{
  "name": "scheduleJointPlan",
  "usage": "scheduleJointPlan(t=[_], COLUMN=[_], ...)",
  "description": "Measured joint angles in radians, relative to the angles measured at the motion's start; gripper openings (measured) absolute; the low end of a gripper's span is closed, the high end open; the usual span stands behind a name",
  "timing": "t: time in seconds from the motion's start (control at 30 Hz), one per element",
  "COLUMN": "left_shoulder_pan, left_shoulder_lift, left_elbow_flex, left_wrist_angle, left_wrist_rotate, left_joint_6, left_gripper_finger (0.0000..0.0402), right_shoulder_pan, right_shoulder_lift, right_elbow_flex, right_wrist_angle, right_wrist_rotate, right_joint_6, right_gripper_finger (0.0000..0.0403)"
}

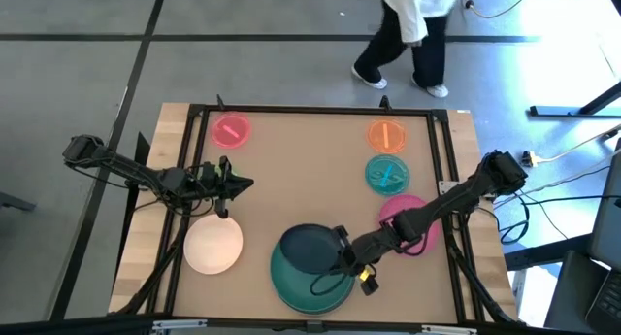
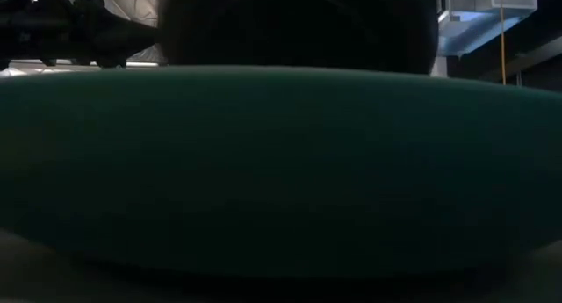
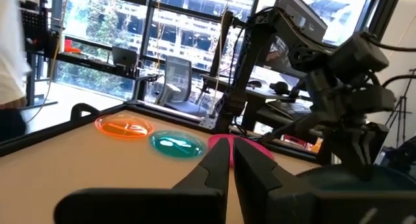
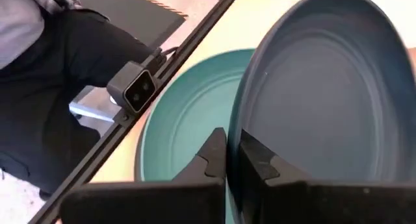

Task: Stack plastic plates
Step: Stack the black plate on top of the green plate

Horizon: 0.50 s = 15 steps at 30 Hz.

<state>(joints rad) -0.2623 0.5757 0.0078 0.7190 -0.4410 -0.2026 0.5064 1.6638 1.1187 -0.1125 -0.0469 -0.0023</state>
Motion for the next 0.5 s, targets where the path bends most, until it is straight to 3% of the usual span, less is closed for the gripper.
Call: scheduleJointPlan(t=[0.3,0.5], left_shoulder_pan=[0.0,0.0], left_shoulder_lift=[0.001,0.001], left_elbow_flex=[0.0,0.0], left_wrist_angle=[0.002,0.001], left_wrist_rotate=[-0.01,-0.005], left_joint_6=[-0.004,-0.023], left_gripper_finger=[0.0015,0.0015], right_shoulder_pan=[0.005,0.005], right_shoulder_lift=[0.107,0.132], right_elbow_flex=[0.0,0.0], right_wrist_angle=[0.051,0.067], right_wrist_rotate=[-0.043,-0.061], right_joint_6=[0.074,0.111], right_gripper_finger=[0.0015,0.0057])
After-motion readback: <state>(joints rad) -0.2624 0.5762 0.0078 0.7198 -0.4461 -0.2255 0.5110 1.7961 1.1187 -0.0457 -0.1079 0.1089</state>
